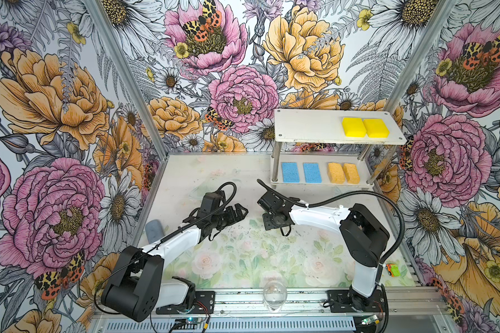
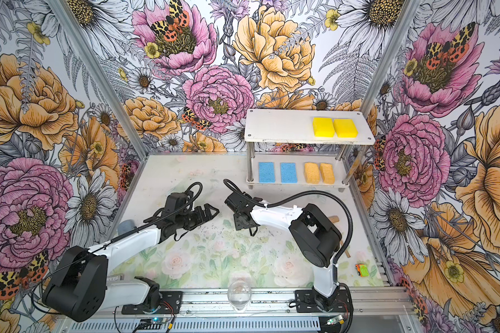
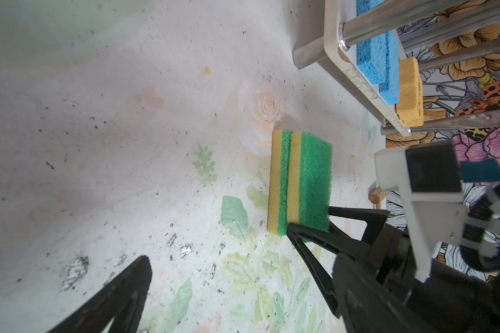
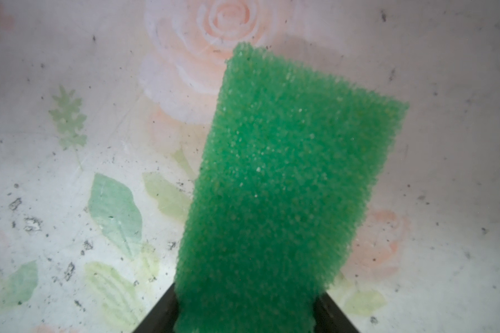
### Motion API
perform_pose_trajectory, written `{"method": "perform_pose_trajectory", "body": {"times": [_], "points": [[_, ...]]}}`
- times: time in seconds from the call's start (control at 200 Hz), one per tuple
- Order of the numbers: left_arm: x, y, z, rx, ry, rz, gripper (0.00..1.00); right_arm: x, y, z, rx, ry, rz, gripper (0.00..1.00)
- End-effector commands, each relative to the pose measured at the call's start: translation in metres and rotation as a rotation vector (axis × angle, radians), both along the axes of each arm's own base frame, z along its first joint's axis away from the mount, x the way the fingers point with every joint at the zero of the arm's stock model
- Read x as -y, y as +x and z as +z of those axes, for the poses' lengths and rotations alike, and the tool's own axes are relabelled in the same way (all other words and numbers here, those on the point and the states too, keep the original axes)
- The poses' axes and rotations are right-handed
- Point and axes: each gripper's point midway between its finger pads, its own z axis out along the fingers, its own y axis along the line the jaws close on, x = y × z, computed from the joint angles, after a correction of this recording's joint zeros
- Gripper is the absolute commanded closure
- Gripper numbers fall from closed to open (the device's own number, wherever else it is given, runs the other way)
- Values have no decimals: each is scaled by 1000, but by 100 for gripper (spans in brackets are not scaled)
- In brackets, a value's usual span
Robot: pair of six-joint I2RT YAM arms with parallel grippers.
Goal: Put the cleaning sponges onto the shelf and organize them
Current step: 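Lower the right gripper and grasp the last yellow-green sponge, then lift the yellow-green sponge with the right gripper up over the top shelf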
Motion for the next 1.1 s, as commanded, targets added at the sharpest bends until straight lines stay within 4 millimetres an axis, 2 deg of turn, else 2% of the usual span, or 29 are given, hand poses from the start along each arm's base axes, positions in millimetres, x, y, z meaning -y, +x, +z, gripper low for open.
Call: {"method": "perform_pose_trajectory", "body": {"times": [0.0,0.34,0.525,0.535,0.565,0.726,1.091], "points": [[2,7,8,27,-26,-6,1,-5,10,11,43,5,20,45],[2,6,7,26,-25,-5,1,1,14,26,69,21,40,47],[0,5,7,28,-21,0,1,-1,9,32,63,46,70,49],[1,4,8,29,-22,-2,1,5,14,33,64,46,51,49],[0,4,7,28,-21,-1,1,8,16,34,65,47,47,49],[0,4,8,30,-21,2,1,6,14,42,58,84,75,50],[-1,5,9,30,-20,5,1,16,11,78,54,164,129,51]]}}
